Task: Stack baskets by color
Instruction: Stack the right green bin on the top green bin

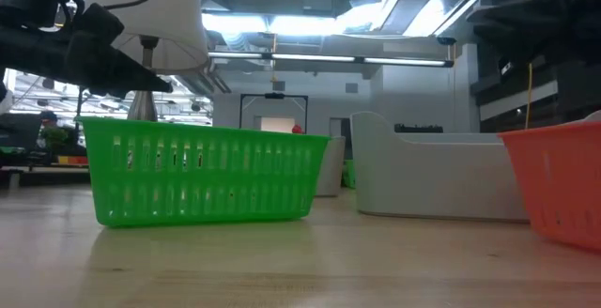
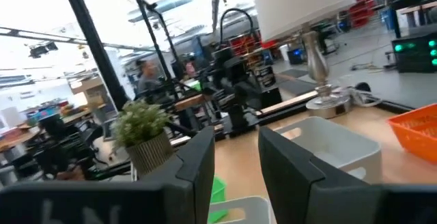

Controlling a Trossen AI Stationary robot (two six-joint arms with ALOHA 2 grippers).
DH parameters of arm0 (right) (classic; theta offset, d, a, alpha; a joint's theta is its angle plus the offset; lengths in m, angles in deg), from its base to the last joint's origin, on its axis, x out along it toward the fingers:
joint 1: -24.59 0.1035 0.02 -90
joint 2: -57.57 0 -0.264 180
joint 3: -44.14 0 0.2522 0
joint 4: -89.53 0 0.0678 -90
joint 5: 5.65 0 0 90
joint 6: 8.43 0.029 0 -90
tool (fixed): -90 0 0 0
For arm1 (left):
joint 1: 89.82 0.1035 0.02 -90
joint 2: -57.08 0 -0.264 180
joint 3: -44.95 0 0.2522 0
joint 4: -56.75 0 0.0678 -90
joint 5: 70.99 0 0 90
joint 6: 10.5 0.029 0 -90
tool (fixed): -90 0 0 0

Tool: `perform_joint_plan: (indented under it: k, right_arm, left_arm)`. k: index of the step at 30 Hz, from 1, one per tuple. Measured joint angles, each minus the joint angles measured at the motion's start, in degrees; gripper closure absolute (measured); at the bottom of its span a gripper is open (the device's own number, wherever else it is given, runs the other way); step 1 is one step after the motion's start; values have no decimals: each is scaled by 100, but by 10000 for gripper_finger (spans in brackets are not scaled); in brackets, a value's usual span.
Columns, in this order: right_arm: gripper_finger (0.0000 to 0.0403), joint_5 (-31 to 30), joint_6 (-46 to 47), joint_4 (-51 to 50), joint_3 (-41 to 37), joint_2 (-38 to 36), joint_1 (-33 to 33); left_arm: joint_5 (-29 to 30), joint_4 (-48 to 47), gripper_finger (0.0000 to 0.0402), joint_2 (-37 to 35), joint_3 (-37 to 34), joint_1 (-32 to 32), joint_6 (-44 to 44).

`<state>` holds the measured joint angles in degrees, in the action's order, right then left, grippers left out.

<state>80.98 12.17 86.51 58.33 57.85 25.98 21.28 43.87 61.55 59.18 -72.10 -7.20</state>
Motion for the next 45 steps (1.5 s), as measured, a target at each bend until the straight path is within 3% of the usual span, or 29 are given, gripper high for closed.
perform_joint_plan:
  k: [4,8,11,18,33,40,45]
  right_arm:
    - [289,-8,-15,-62,0,151,0]
    - [289,-327,48,-113,0,557,0]
    - [289,-608,332,-98,0,918,0]
    - [289,-615,740,366,0,1680,-2]
    - [289,-610,-318,2602,-2,2832,-2]
    - [289,-606,-354,3160,-2,3227,-2]
    - [289,-116,-287,3120,-2,3601,167]
  left_arm:
    - [-77,-12,401,2,0,4,-804]
    - [-179,-20,401,83,0,4,-1072]
    - [-100,-28,401,90,2,6,-1065]
    - [-53,-26,401,109,2,4,-602]
    - [-21,43,401,109,-2,4,-491]
    - [-17,58,401,109,-2,4,-816]
    - [-19,61,401,109,-2,4,-1046]
